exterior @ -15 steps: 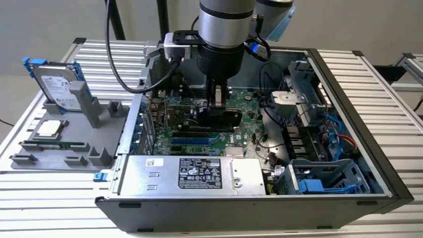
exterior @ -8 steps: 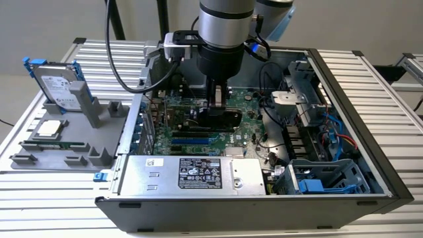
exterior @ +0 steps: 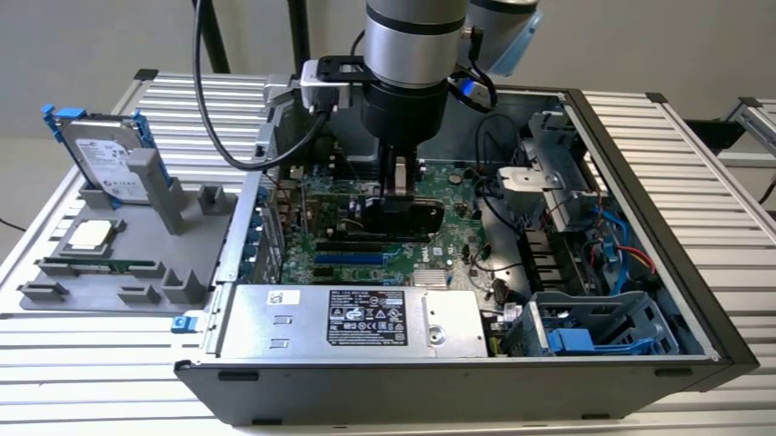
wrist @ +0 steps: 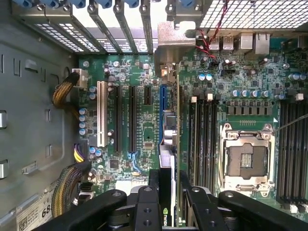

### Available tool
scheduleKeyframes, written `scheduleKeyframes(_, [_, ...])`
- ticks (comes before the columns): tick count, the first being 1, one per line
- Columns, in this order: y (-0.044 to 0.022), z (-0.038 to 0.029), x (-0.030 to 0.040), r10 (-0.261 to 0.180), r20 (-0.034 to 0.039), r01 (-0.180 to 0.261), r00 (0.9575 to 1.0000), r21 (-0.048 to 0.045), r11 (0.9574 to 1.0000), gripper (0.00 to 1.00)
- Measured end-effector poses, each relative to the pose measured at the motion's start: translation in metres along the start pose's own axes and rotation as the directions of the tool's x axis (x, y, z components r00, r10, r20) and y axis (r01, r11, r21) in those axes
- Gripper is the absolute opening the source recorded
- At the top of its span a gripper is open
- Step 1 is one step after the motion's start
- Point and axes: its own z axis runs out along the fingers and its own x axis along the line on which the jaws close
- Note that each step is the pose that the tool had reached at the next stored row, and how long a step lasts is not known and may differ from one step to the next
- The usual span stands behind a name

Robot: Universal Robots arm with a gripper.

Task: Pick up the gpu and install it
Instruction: 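Insert the gpu into the slot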

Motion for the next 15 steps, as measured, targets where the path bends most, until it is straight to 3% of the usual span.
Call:
scheduleKeyframes(5, [0.0000, 0.0003, 0.0004, 0.000, -0.0012, 0.000, 1.0000, 0.0000, 1.0000, 0.00])
scheduleKeyframes(10, [0.0000, 0.0010, 0.0073, 0.001, -0.0012, -0.001, 1.0000, 0.0000, 1.0000, 0.00])
scheduleKeyframes(15, [0.0031, 0.0033, 0.0088, 0.001, -0.0010, -0.001, 1.0000, -0.0001, 1.0000, 0.00])
